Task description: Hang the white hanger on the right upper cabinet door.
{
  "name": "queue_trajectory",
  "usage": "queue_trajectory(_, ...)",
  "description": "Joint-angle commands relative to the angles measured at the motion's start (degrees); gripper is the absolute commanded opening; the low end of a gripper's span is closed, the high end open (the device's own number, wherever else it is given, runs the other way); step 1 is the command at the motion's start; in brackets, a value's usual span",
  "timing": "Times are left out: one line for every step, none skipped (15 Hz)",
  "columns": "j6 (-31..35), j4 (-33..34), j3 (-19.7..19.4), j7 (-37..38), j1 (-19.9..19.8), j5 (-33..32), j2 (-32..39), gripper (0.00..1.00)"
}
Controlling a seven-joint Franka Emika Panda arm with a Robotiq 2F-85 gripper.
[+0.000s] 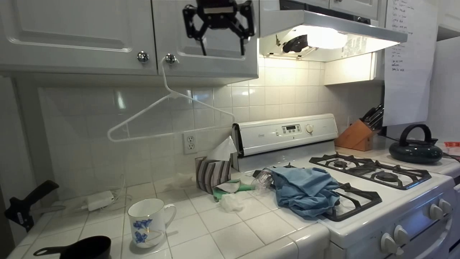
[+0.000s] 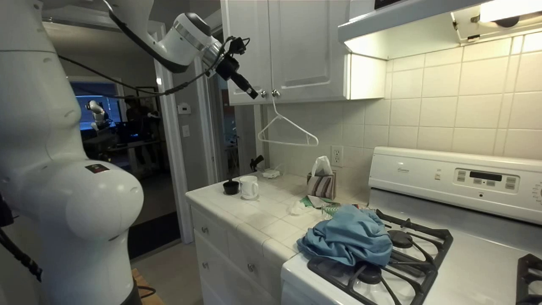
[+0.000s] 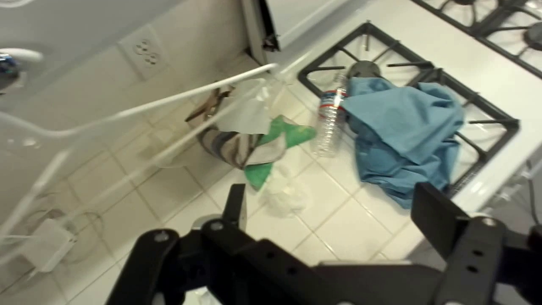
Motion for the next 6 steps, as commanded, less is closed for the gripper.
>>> queue_trajectory(-11.95, -2.76, -0.32, 0.03, 0.22, 5.13, -5.82, 1.0)
queue_trajectory(-15.15, -2.88, -0.44, 1.0, 0.17, 6.0, -6.74, 1.0)
queue_trajectory(-18.16, -2.99, -0.38, 2.36, 0.0, 6.02, -7.25, 1.0)
queue_trajectory(-20.75, -2.55, -0.38, 3.55, -0.13, 5.75, -7.39, 1.0)
queue_trajectory(-18.11, -0.7, -0.53, 1.68, 0.54, 4.1, -5.2, 1.0)
queue_trajectory(-18.89, -0.69, -0.6, 1.88, 0.57, 4.09, -5.53, 1.0)
